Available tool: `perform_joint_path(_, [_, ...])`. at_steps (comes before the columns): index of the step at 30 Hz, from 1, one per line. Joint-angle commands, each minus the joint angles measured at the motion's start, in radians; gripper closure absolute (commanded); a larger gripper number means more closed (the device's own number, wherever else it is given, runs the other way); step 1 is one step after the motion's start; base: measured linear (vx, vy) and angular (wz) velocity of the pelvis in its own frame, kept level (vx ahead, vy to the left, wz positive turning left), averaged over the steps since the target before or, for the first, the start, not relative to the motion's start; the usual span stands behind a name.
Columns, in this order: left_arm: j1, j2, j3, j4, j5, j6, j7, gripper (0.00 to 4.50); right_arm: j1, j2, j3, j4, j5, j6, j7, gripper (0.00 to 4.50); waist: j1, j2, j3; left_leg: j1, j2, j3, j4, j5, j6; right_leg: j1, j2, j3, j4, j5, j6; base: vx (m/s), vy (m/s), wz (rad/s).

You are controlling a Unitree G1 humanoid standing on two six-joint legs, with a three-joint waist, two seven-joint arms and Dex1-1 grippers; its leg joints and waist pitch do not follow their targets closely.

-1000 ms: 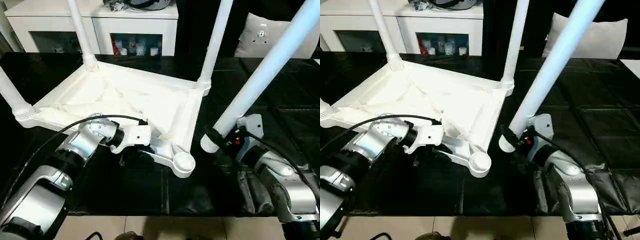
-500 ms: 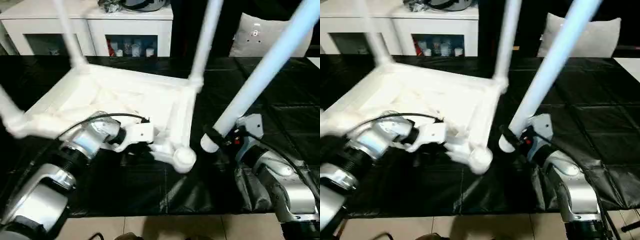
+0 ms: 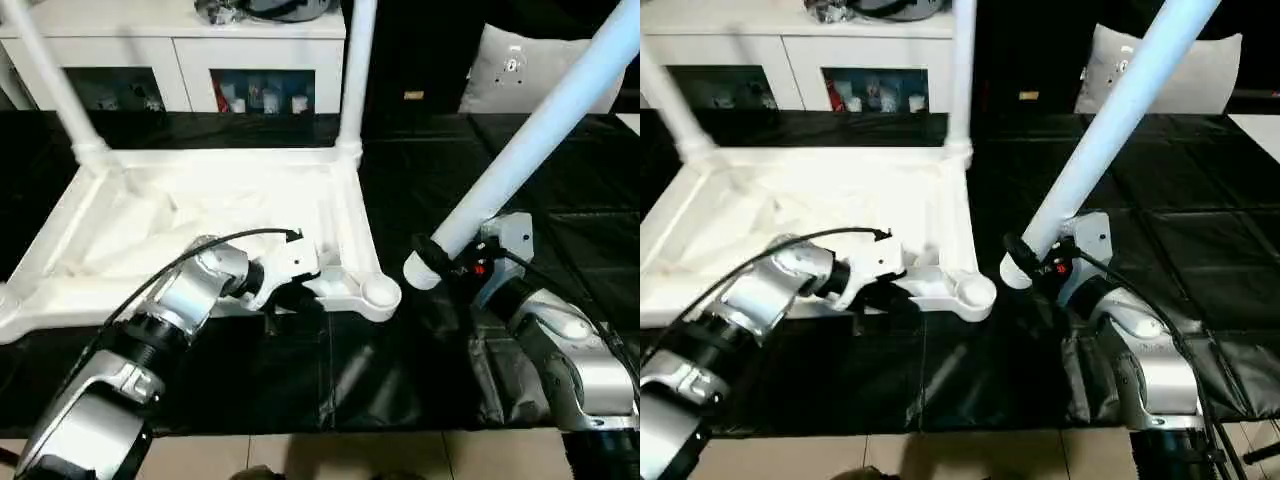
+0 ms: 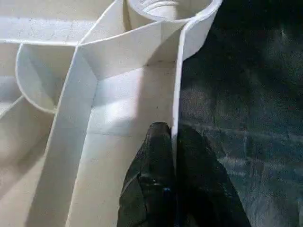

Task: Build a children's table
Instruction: Insert table leg to table base

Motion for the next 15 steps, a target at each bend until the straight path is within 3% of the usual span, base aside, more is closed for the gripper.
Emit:
perform_joint_path(1, [0.046, -0.022, 0.031, -0.006, -0.003, 0.102, 0.101, 4.50, -0.020, -0.001, 0.003, -0.037, 0.025, 0.033, 0.009, 2.62, 0.007, -0.015, -0.055, 0.015, 0.147, -0.070, -0.102, -0.234, 0.007, 0.033, -0.109, 0.059, -0.072, -0.215, -0.298, 0.000, 0.000, 0.00])
perform_joint_path(3, [0.059, -0.028, 0.033, -0.036, 0.003, 0.113, 0.116, 4.50, -0.028, -0.004, 0.012, -0.037, 0.026, 0.046, 0.017, 2.62, 0.007, -0.018, -0.055, 0.010, 0.148, -0.071, -0.102, -0.229, 0.007, 0.036, -0.111, 0.060, -0.074, -0.229, -0.292, 0.000, 0.000, 0.00])
perform_joint_path(7, [0.085, -0.028, 0.036, -0.045, -0.017, -0.036, 0.115, 4.50, -0.051, -0.013, 0.033, -0.029, 0.023, 0.063, 0.037, 2.62, 0.004, -0.023, -0.055, 0.009, 0.145, -0.069, -0.102, -0.225, 0.024, 0.032, -0.107, 0.060, -0.079, -0.244, -0.277, 0.000, 0.000, 0.00])
perform_joint_path(10, [0.112, -0.029, 0.053, -0.063, -0.036, -0.125, 0.114, 4.50, -0.076, -0.025, 0.048, -0.020, 0.022, 0.081, 0.056, 2.62, 0.007, -0.020, -0.056, 0.012, 0.147, -0.068, -0.105, -0.215, 0.025, 0.030, -0.102, 0.059, -0.074, -0.213, -0.275, 0.000, 0.000, 0.00])
perform_joint_path(15, [0.127, -0.040, 0.074, -0.067, -0.065, -0.137, 0.113, 4.50, -0.090, -0.030, 0.056, -0.007, 0.016, 0.081, 0.067, 2.62, 0.010, -0.021, -0.057, 0.011, 0.145, -0.065, -0.103, -0.187, 0.030, 0.032, -0.106, 0.059, -0.070, -0.182, -0.281, 0.000, 0.000, 0.00])
